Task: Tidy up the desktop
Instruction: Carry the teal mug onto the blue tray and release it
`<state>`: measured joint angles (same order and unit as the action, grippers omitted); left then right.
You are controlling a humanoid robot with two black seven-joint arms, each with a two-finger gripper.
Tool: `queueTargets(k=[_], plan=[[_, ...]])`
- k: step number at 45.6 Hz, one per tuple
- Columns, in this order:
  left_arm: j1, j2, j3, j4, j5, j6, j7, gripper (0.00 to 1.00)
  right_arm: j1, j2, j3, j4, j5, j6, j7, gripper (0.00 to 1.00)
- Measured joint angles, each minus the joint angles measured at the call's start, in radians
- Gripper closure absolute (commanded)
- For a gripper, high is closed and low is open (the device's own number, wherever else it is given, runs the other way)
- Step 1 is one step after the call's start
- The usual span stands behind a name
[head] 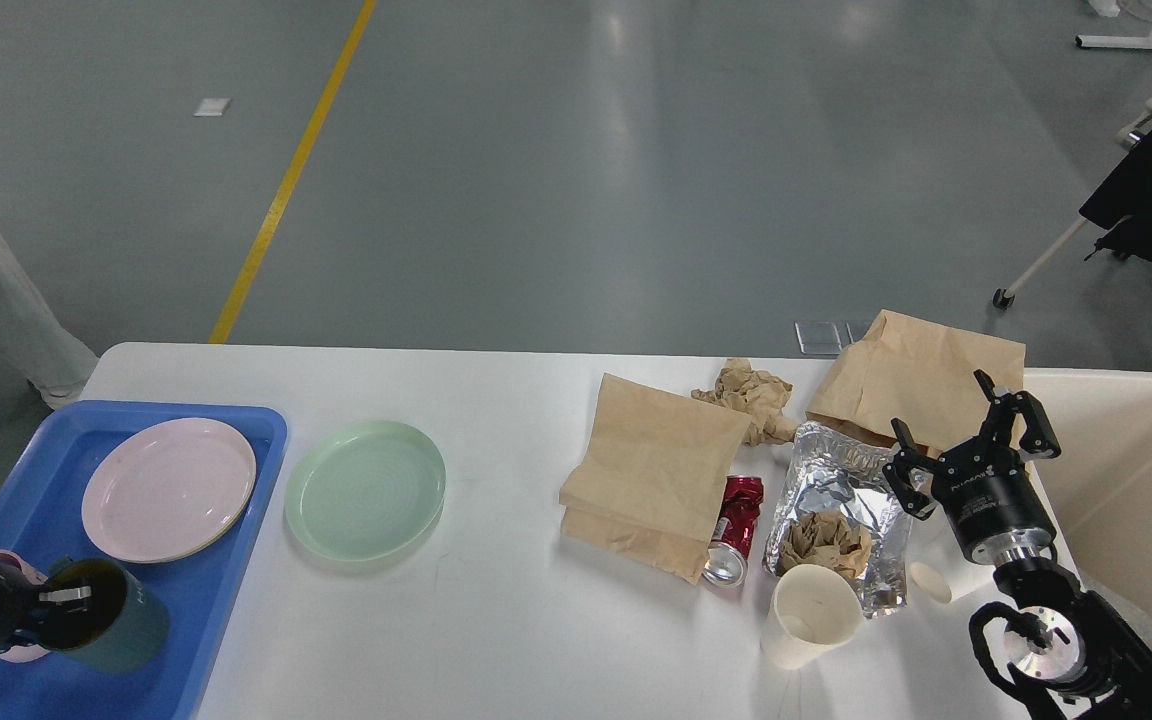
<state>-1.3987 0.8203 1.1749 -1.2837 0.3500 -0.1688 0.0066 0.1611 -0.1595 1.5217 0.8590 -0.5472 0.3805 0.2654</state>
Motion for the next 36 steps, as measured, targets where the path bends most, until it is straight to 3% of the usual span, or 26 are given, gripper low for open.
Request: queueTargets(k=[7,14,24,28,36], plan=[[0.055,0.000,-0.050,0.003,0.007,0.000,0.021,0.99,0.000,0.000,0.000,0.000,0.000,0.000,0.000,0.00],[0.060,-0.001,-0.057,0.008,0.007,0.000,0.029,0.86,0.000,0.000,0.000,0.000,0.000,0.000,0.000,0.00],[0.061,-0.003,-0.039,0.010,-0.010,0.008,0.030,0.43,0.000,0.000,0.000,0.000,0.000,0.000,0.000,0.00],[0.059,0.002,-0.035,0.010,-0.013,0.019,0.029,0.21,0.000,0.000,0.000,0.000,0.000,0.000,0.000,0.00],[0.041,0.006,-0.012,0.011,-0.014,0.020,0.030,0.18,0.000,0.000,0.000,0.000,0.000,0.000,0.000,0.00]])
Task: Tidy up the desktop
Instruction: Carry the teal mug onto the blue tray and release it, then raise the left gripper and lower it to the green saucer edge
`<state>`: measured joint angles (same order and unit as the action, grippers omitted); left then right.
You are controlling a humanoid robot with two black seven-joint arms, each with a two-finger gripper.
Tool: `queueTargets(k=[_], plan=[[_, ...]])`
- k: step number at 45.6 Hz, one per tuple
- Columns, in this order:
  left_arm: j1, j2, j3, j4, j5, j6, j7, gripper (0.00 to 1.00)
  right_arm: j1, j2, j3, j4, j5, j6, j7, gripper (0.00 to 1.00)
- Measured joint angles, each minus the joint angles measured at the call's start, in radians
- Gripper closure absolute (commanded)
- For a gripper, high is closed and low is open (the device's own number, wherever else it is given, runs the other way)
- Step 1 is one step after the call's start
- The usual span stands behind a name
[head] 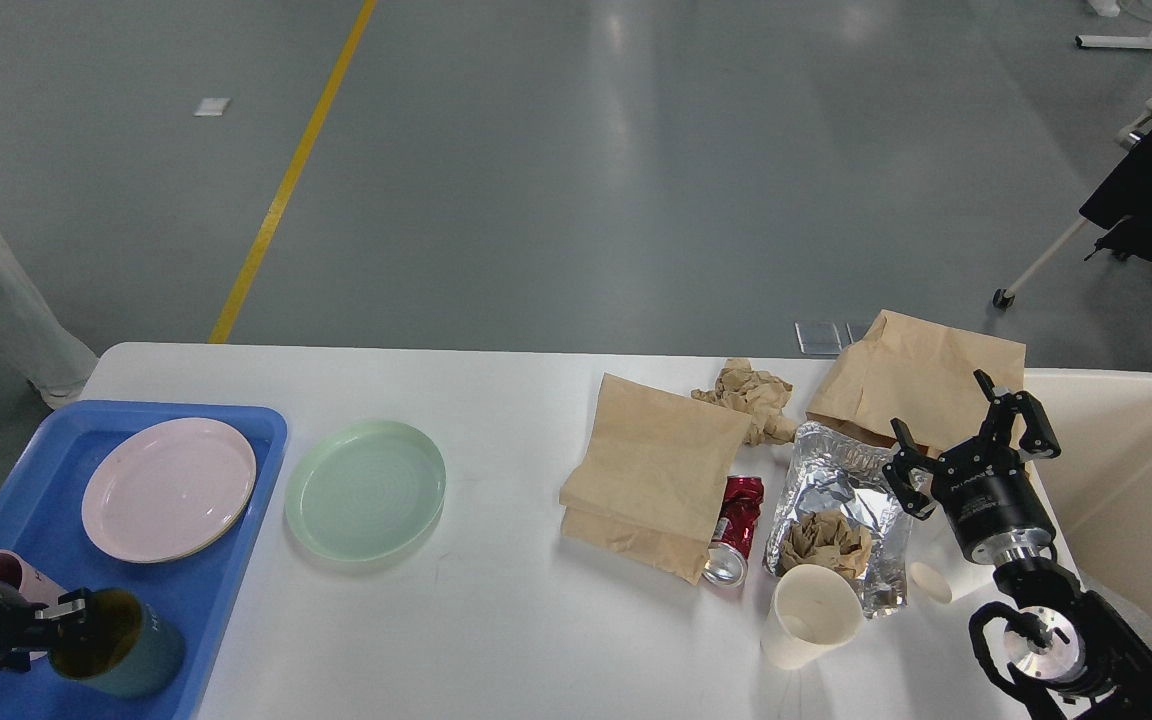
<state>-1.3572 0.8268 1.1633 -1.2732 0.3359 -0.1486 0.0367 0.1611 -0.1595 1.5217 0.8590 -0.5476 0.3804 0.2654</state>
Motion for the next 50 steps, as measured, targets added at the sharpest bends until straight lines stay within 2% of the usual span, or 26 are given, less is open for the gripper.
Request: queueTargets(k=[3,6,17,25,33,40,50], plan=[[-0.007,0.003,0.014,0.000,0.000,-0.004,0.001,0.16,0.000,0.000,0.000,0.000,0.000,0.000,0.000,0.00],[-0.017,0.006,0.027,-0.001,0.000,-0.007,0.001,0.04,0.000,0.000,0.000,0.000,0.000,0.000,0.000,0.00],[-0.082,0.004,0.069,-0.021,0.001,-0.041,-0.015,0.04,0.000,0.000,0.000,0.000,0.000,0.000,0.000,0.00],[-0.269,0.002,0.207,-0.074,-0.001,-0.165,-0.016,0.04,0.000,0.000,0.000,0.000,0.000,0.000,0.000,0.00],[-0.514,-0.020,0.360,-0.183,-0.025,-0.197,-0.014,0.04,0.000,0.000,0.000,0.000,0.000,0.000,0.000,0.00],[-0.731,-0.174,0.460,-0.236,-0.127,-0.284,-0.014,0.04,0.000,0.000,0.000,0.000,0.000,0.000,0.000,0.00],[-0.896,-0.474,0.455,-0.254,-0.397,-0.396,-0.010,0.04,0.000,0.000,0.000,0.000,0.000,0.000,0.000,0.00]])
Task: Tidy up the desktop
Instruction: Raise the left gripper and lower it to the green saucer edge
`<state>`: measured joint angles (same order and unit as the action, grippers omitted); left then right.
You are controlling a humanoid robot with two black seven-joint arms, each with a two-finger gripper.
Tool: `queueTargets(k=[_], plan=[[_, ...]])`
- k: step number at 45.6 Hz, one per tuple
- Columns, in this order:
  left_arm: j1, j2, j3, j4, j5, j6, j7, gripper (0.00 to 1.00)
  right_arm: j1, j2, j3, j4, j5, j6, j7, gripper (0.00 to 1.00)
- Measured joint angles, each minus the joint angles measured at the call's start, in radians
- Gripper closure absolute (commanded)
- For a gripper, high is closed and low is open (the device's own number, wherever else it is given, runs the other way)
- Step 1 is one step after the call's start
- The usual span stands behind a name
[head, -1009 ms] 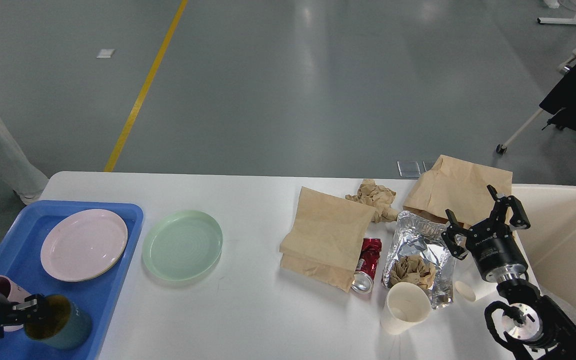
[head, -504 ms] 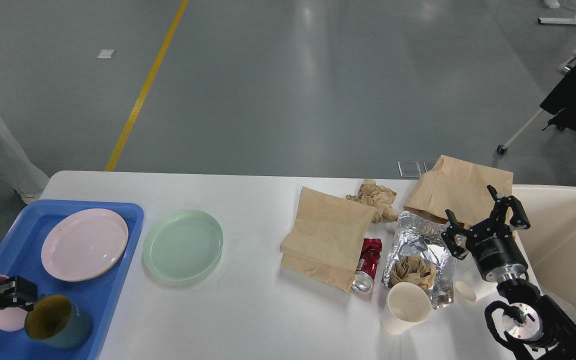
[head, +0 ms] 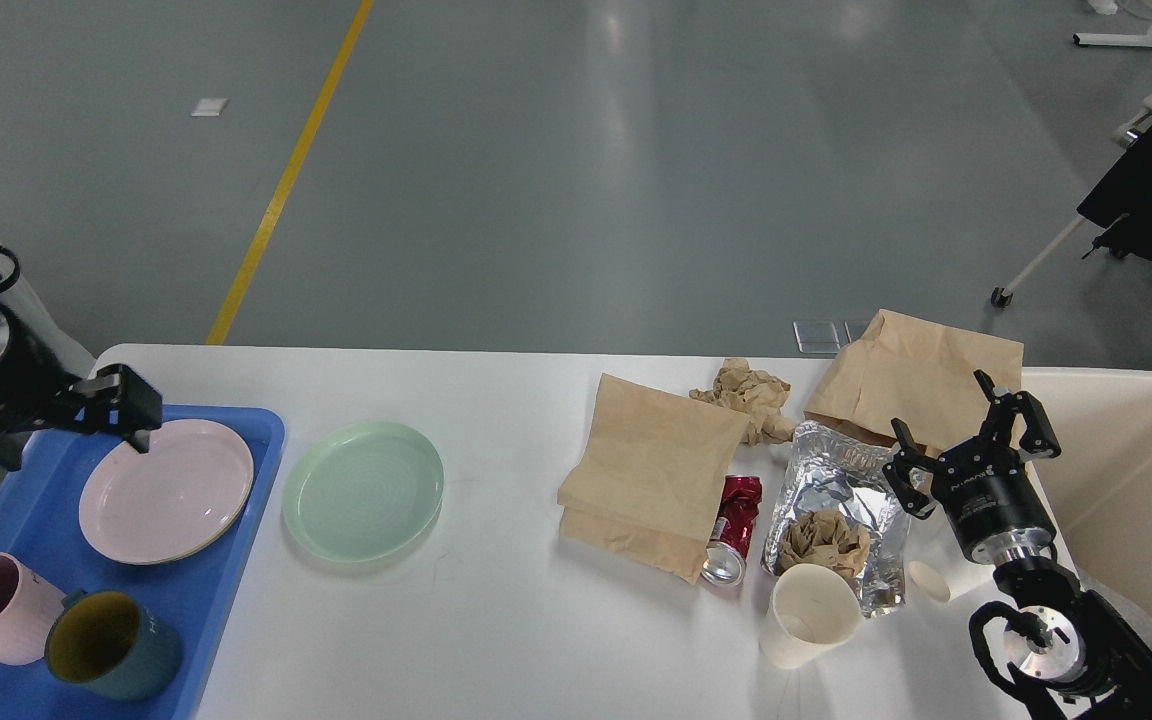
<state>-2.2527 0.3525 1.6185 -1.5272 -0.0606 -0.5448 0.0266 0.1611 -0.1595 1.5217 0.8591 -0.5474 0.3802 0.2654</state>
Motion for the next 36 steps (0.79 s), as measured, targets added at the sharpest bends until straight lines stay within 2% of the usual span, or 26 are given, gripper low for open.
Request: queueTargets(k=[8,17,23,31,36], plan=[[-0.114,-0.156,-0.070,-0.011,-0.168,-0.045,0.003,0.04,0.000,0.000,0.000,0.000,0.000,0.000,0.000,0.00],[-0.173,-0.183,-0.094,-0.025,-0.297,-0.131,0.005,0.03,0.000,0.000,0.000,0.000,0.000,0.000,0.000,0.00],[-0.153,-0.188,-0.085,-0.024,-0.303,-0.142,-0.003,0.04,0.000,0.000,0.000,0.000,0.000,0.000,0.000,0.00],[-0.010,-0.136,-0.079,-0.017,-0.307,-0.072,-0.023,0.04,0.000,0.000,0.000,0.000,0.000,0.000,0.000,0.00],[0.112,-0.079,-0.095,0.023,-0.313,0.031,-0.083,0.04,0.000,0.000,0.000,0.000,0.000,0.000,0.000,0.00]])
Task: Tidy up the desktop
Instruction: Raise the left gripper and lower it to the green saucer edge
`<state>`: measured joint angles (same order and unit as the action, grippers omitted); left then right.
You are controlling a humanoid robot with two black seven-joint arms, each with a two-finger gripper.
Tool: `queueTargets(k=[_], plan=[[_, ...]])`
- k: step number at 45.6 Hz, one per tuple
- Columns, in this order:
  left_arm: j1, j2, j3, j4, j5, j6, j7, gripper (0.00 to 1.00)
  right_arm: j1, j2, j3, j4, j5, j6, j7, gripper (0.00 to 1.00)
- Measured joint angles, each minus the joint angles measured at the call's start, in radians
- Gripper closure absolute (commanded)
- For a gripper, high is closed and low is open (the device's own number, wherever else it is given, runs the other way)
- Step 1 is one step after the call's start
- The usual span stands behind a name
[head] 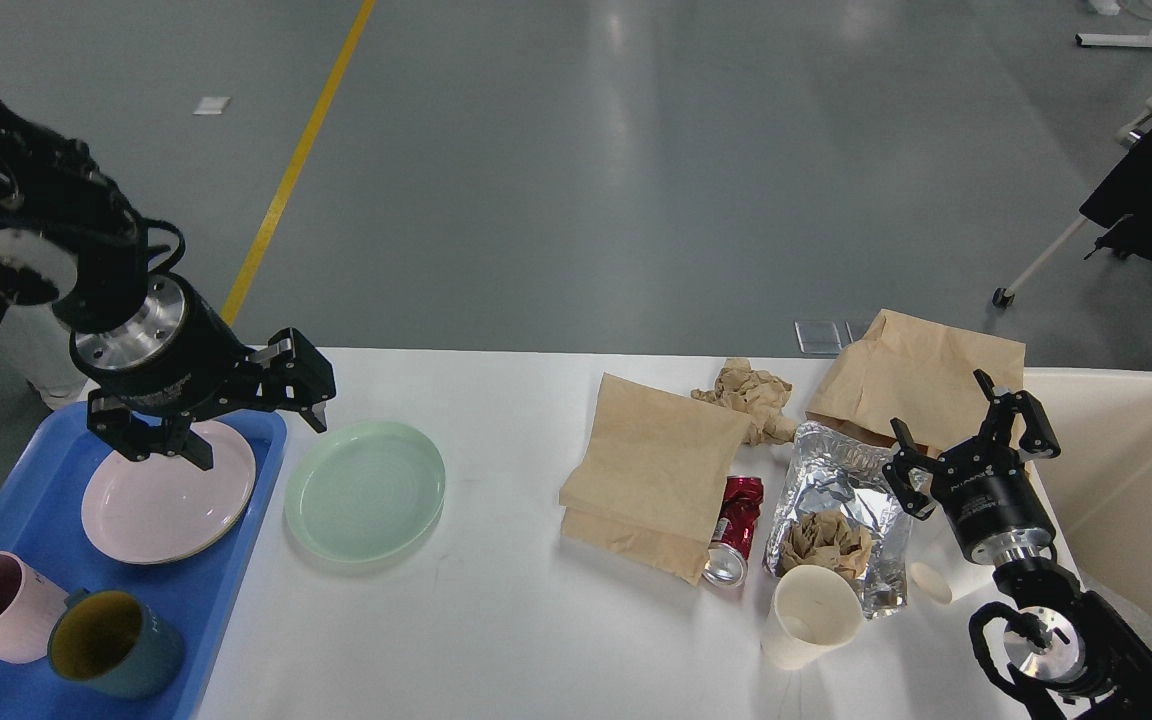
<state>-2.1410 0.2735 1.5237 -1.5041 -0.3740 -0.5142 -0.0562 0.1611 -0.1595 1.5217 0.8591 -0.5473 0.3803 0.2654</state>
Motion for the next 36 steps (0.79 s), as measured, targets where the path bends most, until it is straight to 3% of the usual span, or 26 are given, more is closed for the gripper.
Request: queueTargets(k=[6,14,22,29,36], plan=[[0.179,0.060,-0.064,0.062,-0.055,0.144,-0.058,0.06,0.000,0.000,0.000,0.000,0.000,0.000,0.000,0.00],[0.412,0.111,-0.181,0.156,-0.188,0.299,-0.043,0.08,0.000,0.000,0.000,0.000,0.000,0.000,0.000,0.00],[0.609,0.123,-0.321,0.266,-0.263,0.374,0.010,0.08,0.000,0.000,0.000,0.000,0.000,0.000,0.000,0.00],[0.747,0.118,-0.407,0.329,-0.260,0.432,0.011,0.05,0.000,0.000,0.000,0.000,-0.001,0.000,0.000,0.00],[0.789,0.113,-0.424,0.374,-0.223,0.445,0.009,0.05,0.000,0.000,0.000,0.000,-0.001,0.000,0.000,0.00]])
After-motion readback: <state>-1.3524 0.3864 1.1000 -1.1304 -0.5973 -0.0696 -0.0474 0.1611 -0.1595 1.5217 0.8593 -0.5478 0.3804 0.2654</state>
